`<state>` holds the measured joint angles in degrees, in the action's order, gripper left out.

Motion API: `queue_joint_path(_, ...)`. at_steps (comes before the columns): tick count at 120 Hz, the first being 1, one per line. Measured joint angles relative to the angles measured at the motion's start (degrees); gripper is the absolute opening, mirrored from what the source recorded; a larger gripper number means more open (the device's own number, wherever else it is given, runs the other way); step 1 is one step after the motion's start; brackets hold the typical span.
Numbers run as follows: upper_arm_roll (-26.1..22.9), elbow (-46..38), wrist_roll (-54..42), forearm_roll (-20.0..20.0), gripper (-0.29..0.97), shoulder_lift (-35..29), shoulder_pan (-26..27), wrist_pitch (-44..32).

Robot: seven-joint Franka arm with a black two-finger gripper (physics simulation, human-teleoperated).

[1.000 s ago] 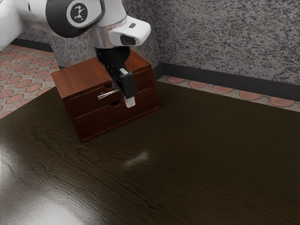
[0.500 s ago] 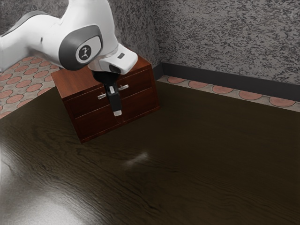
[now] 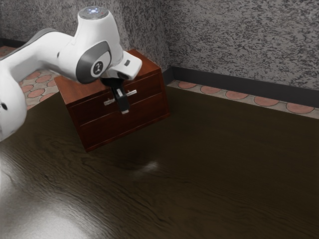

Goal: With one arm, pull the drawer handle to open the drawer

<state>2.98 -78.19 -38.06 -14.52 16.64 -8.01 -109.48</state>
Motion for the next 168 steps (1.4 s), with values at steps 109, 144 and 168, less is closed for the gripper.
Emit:
queue_joint_path(109,0.16,2.57,5.31,-4.87,0.64,8.48,-1.41,-11.34)
queue_joint_path(144,0.16,1.46,6.22,-3.78,0.45,8.15,-1.48,-11.89)
queue_joint_path(168,0.2,-3.86,6.64,-3.56,0.27,2.75,-1.78,-11.8)
